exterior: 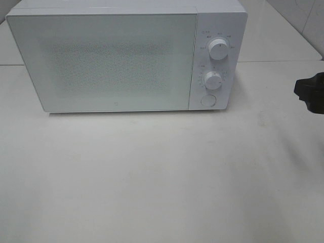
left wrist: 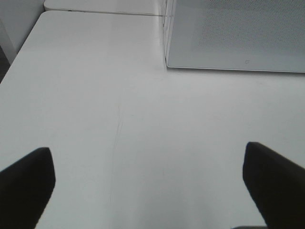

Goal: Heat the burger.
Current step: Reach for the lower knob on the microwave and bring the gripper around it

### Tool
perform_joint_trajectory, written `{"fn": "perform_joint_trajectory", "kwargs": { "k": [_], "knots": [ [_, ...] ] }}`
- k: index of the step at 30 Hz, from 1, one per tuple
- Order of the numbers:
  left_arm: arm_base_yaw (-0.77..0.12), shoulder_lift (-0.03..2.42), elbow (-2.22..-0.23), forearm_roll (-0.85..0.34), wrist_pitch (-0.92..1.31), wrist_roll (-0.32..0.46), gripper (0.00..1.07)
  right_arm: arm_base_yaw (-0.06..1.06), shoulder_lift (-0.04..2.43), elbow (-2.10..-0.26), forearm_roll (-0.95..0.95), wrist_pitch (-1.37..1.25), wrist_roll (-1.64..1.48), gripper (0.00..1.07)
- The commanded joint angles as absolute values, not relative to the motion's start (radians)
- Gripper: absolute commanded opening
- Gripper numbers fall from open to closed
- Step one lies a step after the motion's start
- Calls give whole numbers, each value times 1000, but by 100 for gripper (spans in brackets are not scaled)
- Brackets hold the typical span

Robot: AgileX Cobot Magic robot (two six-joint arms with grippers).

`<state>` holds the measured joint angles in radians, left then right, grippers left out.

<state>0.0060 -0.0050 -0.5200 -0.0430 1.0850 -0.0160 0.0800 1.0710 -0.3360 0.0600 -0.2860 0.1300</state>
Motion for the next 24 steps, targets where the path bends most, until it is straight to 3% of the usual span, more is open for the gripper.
{"fn": "perform_joint_trajectory", "kwargs": {
  "k": [1, 8, 11, 24],
  "knots": [
    [7, -27, -517, -53, 1071, -16, 100, 78, 1125, -264, 119, -486, 38, 73],
    [7, -27, -517, -53, 1071, -16, 100, 84, 1186, -209, 260, -654, -66, 73],
    [7, -27, -517, -53, 1071, -16, 100, 145, 1217, -193, 320, -728, -105, 73],
    [7, -27, -517, -53, 1071, -16, 100, 626, 1475, -197, 766, -1085, -345, 72]
  ]
}}
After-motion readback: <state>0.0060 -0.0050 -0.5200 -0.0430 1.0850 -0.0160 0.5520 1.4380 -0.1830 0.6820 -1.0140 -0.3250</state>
